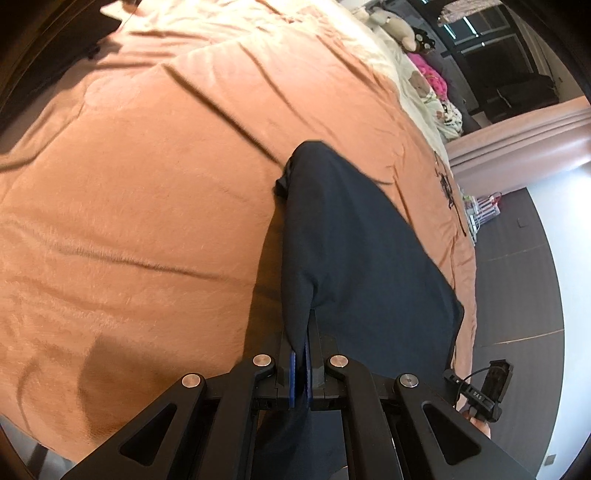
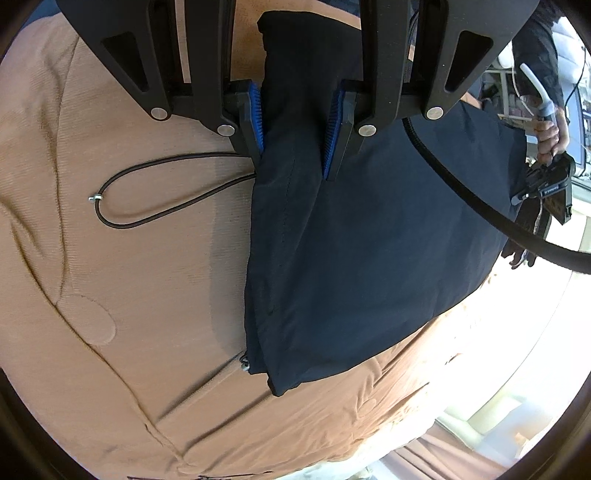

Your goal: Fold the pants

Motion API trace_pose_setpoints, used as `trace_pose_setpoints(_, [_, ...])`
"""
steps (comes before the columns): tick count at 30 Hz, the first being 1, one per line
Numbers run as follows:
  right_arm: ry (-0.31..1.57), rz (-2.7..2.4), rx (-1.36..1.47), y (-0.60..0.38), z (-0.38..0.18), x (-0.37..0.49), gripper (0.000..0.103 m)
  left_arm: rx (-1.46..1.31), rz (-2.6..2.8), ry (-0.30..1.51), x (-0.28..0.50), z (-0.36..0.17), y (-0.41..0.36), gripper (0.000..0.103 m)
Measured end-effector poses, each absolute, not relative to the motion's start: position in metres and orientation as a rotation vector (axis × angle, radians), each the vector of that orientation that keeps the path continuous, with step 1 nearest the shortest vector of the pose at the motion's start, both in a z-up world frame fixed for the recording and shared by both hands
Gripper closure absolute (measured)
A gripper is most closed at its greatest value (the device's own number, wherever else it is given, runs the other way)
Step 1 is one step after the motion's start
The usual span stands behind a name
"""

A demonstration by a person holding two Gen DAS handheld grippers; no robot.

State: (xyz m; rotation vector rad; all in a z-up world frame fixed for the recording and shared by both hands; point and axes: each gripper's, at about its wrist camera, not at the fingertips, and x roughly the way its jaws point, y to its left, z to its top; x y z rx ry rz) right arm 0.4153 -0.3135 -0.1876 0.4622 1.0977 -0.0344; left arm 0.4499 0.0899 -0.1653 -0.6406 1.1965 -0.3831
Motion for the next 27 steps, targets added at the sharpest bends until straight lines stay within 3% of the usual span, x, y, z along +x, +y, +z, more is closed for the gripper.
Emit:
trace_pose_setpoints(2, [1.092,-0.052,0.443,-0.32,-0.189,0.414,0.077,-0.636,-0.347,1.215,0.448,-0.172,0.09,0.094])
trace_pose_setpoints(6, [1.072,-0.069,0.428,-0.337,-0.19,0.41,0.077,-0.646,-0.338,1.245,0.435,-0.187,0.091,0.069])
trace_pose_setpoints(10, [1.049,-0.079,0.401,-0.347,-0.189,0.404,0.077,-0.665,-0.345,1.24,0.419,-0.193,0.099,0.065])
trace_pose_setpoints(20, [1.014,-0.088,0.39,-0.331,-0.2,0.392,0.077,-0.758,-0.398,1.2,0.365,-0.203,0.122,0.065])
trace_pose_setpoints(21, [1.013,-0.092,0.39,-0.33,-0.201,0.39,0.077,-0.766,-0.403,1.199,0.362,-0.204,0.121,0.068])
trace_pose_setpoints(22, [1.013,-0.095,0.389,-0.33,-0.202,0.389,0.077,-0.771,-0.402,1.194,0.357,-0.205,0.122,0.078])
trace_pose_setpoints(24, [1.006,-0.111,0.388,-0.316,-0.201,0.392,0.077,-0.778,-0.416,1.194,0.351,-0.206,0.122,0.089])
trace_pose_setpoints(27, [0.989,-0.136,0.374,-0.309,-0.19,0.384,0.077,-0.796,-0.412,1.183,0.347,-0.206,0.125,0.09])
